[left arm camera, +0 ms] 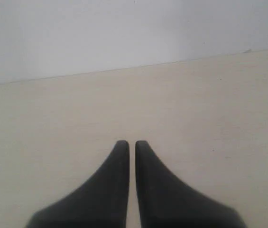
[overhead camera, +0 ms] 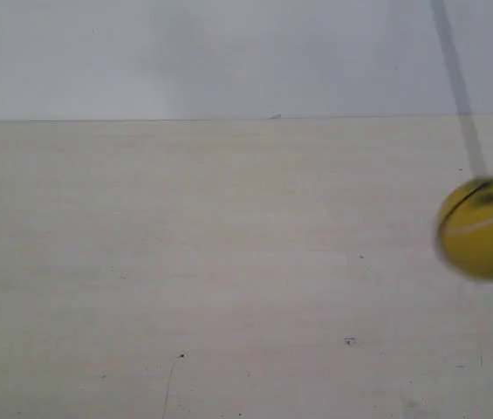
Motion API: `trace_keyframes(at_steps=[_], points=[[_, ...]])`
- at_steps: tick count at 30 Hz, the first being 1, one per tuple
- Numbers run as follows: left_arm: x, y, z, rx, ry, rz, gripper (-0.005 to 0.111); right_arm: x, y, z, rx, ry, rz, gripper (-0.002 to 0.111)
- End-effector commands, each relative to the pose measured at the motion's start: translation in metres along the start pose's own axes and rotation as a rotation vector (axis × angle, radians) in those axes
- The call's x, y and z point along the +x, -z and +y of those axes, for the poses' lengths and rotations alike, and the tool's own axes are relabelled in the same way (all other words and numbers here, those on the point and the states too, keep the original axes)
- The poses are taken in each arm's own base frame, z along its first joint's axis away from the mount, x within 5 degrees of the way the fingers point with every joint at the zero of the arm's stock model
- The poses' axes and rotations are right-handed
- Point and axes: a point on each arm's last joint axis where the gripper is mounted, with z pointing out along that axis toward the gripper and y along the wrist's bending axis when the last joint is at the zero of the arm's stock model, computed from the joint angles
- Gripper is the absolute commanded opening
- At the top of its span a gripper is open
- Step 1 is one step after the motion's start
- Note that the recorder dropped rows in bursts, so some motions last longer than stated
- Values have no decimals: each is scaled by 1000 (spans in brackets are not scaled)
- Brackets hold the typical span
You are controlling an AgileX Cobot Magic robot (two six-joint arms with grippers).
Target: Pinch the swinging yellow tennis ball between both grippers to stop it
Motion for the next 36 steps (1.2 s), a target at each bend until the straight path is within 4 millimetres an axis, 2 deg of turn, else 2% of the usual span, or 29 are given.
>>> trace_keyframes(at_steps=[1, 5, 7, 10, 13, 16, 17, 23, 26, 31, 33, 36], points=[[0, 0, 0, -3, 10, -4, 5, -6, 1, -2, 19, 69, -63, 0], [-2, 0, 0, -6, 10, -26, 5, -26, 4, 1, -2, 51, -291, 0], [-9, 0, 1, -13, 15, -106, 5, -35, 8, 2, -34, -74, -399, 0], [-19, 2, 2, -22, 32, -220, 5, -42, 11, 2, -85, -262, -474, 0], [-31, 6, 4, -32, 63, -355, 5, -48, 14, 2, -99, -264, -548, 0], [-41, 10, 5, 15, 300, -476, 5, -56, 20, 2, -134, -309, -657, 0], [-42, 10, 5, 22, 327, -492, 5, -56, 20, 2, -138, -321, -656, 0], [-60, 24, 7, 47, 358, -743, 5, -61, 24, 2, -152, -321, -719, 0], [-65, 28, 8, 90, 436, -807, 5, -64, 27, 3, -162, -316, -772, 0], [-76, 37, -6, 148, 150, -902, 5, -70, 33, 3, -180, -302, -861, 0], [-86, 40, -7, 162, 122, -909, 5, -71, 34, 3, -180, -299, -866, 0], [-104, 37, -5, 164, 138, -881, 5, -85, 40, 3, -183, -277, -898, 0]])
